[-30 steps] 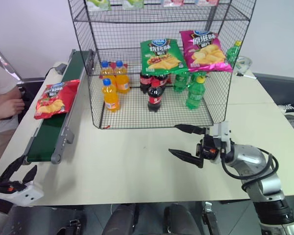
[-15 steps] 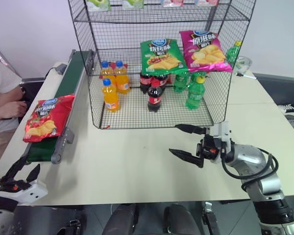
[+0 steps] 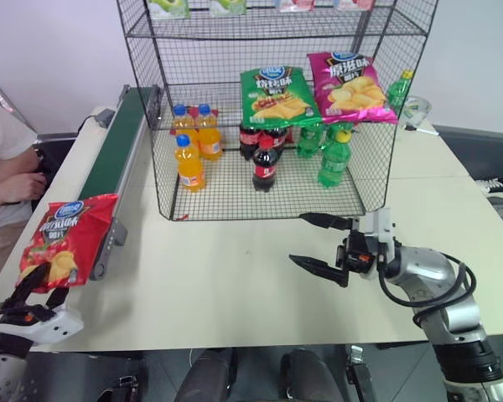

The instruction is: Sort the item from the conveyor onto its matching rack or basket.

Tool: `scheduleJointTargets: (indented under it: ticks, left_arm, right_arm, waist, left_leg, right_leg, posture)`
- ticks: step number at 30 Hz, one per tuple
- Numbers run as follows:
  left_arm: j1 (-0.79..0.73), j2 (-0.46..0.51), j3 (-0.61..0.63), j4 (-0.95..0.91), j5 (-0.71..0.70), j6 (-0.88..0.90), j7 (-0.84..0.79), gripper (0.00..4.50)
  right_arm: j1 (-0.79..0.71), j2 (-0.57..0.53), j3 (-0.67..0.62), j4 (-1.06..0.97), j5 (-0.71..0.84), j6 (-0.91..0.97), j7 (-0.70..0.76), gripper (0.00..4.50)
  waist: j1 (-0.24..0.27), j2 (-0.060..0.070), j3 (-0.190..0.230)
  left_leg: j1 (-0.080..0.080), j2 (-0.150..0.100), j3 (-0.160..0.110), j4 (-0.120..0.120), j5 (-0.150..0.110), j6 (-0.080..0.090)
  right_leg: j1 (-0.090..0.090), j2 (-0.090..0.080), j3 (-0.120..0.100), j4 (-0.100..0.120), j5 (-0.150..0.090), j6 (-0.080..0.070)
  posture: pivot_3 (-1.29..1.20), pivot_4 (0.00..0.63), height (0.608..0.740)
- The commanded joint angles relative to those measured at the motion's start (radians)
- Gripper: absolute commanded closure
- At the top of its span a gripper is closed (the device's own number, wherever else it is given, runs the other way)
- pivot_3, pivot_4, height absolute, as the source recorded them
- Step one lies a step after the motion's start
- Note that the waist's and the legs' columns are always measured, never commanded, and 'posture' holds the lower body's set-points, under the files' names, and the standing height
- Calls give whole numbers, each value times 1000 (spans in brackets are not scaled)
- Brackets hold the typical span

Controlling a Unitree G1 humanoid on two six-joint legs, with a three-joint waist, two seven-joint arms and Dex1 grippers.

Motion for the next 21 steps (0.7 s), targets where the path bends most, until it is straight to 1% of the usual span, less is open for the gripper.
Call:
scheduleJointTargets:
  ticks: [1, 3, 7, 8, 15, 19, 21]
  left_arm:
    - [-8, 11, -3, -27, -29, -4, 0, 1635]
    - [-9, 9, -9, -29, -58, -20, -28, 2295]
    - [0, 9, -4, -38, -67, -20, -32, 4267]
    - [2, 9, -2, -39, -68, -18, -30, 4417]
    - [36, 8, 24, -94, -78, -13, -32, 4417]
    - [65, 9, 87, -199, -126, 5, -69, 4417]
    - [62, 15, 140, -313, -174, 27, -124, 4417]
  right_arm:
    - [-13, 4, -12, -9, 2, -19, 2, 0]
    - [-11, 6, -11, -10, 1, -19, 0, 0]
    - [-7, 6, -11, -9, 0, -21, -1, 0]
    - [-5, 6, -11, -9, 0, -22, -1, 0]
    - [6, 4, -11, -10, -3, -25, -1, 0]
    - [13, -3, -38, -11, 14, -18, -5, 0]
    - [20, -11, -75, -16, 48, -4, -8, 0]
  waist:
    - [1, 0, 0]
    - [2, 0, 0]
    - [0, 0, 0]
    - [0, 0, 0]
    - [0, 0, 0]
    - [2, 0, 0]
    - [3, 0, 0]
  left_leg:
    - [0, 0, 0, 0, 0, 0]
    - [0, 0, 0, 0, 0, 0]
    - [0, 0, 0, 0, 0, 0]
    - [0, 0, 0, 0, 0, 0]
    - [0, 0, 0, 0, 0, 0]
    - [0, 0, 0, 0, 0, 0]
    - [0, 0, 0, 0, 0, 0]
  right_leg:
    - [0, 0, 0, 0, 0, 0]
    - [0, 0, 0, 0, 0, 0]
    - [0, 0, 0, 0, 0, 0]
    - [0, 0, 0, 0, 0, 0]
    - [0, 0, 0, 0, 0, 0]
    - [0, 0, 0, 0, 0, 0]
    - [1, 0, 0, 0, 0, 0]
  posture:
    - [0, 150, 740]
    - [0, 150, 740]
    - [0, 150, 740]
    - [0, 150, 740]
    - [0, 150, 740]
    - [0, 150, 740]
    - [0, 150, 740]
